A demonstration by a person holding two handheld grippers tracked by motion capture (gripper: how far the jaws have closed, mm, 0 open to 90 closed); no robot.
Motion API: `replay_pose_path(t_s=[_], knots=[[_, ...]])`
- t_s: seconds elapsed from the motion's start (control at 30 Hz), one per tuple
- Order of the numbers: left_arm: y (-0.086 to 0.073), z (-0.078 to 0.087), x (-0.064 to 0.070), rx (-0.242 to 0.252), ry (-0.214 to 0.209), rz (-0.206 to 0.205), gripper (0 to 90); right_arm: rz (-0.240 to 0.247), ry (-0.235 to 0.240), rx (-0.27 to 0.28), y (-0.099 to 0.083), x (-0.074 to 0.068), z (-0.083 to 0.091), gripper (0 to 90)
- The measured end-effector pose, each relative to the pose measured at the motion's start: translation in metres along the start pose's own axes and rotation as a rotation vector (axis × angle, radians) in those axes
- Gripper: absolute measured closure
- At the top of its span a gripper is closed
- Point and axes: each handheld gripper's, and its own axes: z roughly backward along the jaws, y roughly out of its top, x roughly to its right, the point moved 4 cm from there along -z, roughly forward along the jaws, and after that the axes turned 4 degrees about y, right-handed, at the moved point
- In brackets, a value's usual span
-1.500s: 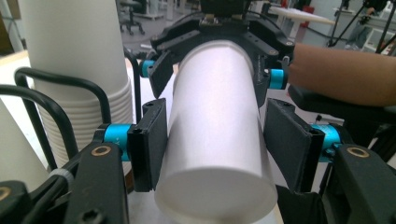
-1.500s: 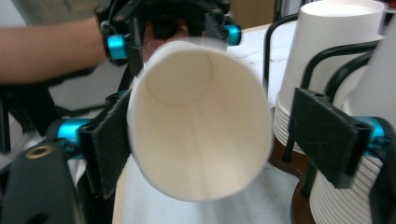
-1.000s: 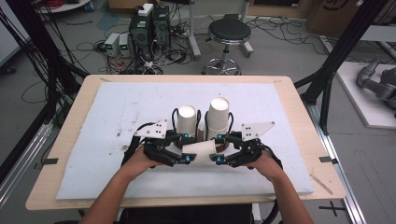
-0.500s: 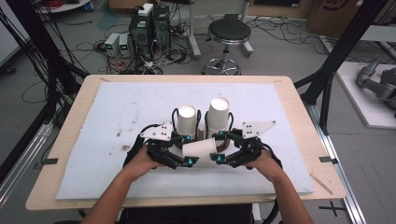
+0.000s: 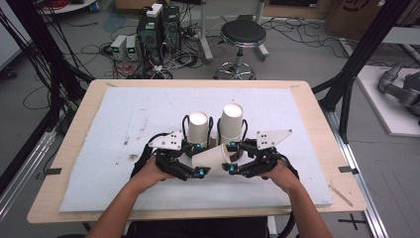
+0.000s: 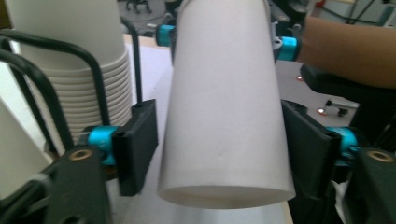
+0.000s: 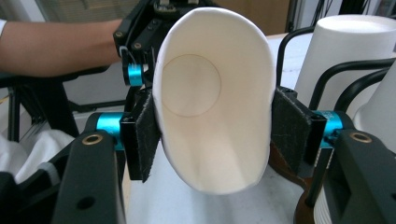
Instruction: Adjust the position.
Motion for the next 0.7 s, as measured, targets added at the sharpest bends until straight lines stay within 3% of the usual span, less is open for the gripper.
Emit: replay_pose_path(t_s=[0.1, 0.2, 0.27, 0.4, 0.43, 0.47, 0.57, 0.63, 0.7], knots=[[0.0004, -0.0007, 0.0013, -0.010, -0.007, -0.009, 29.0, 0.007, 0.006, -0.019, -0.0002, -0.0007, -0.0012, 39.8], [-0.0011, -0.0017, 0.0031, -0.012, -0.032, -0.028, 37.5, 0.014, 0.003, -0.027, 0.0016, -0.0023, -0.0025, 40.2], [-0.0007, -0.0003, 0.0033, 0.010, -0.038, -0.033, 38.1, 0.009, 0.004, -0.031, 0.0028, -0.0041, -0.0018, 39.6], [0.0032, 0.0024, 0.0051, 0.061, -0.057, -0.046, 37.8, -0.019, 0.007, 0.017, 0.0064, -0.0046, -0.0019, 25.5], [0.0040, 0.0029, 0.0058, 0.074, -0.058, -0.045, 37.8, -0.027, -0.004, 0.030, 0.0067, -0.0036, -0.0024, 18.6], [0.0045, 0.0034, 0.0059, 0.076, -0.056, -0.052, 37.8, -0.037, -0.017, 0.035, 0.0064, -0.0026, -0.0023, 17.6], [0.0045, 0.0033, 0.0051, 0.085, -0.056, -0.059, 37.8, -0.049, -0.008, 0.047, 0.0064, -0.0021, -0.0025, 18.5], [0.0039, 0.0032, 0.0039, 0.083, -0.049, -0.057, 37.8, -0.031, 0.008, 0.049, 0.0071, -0.0029, -0.0018, 31.0], [0.0033, 0.0020, 0.0045, 0.074, -0.045, -0.053, 37.9, 0.001, 0.015, 0.049, 0.0084, -0.0050, -0.0006, 35.2]])
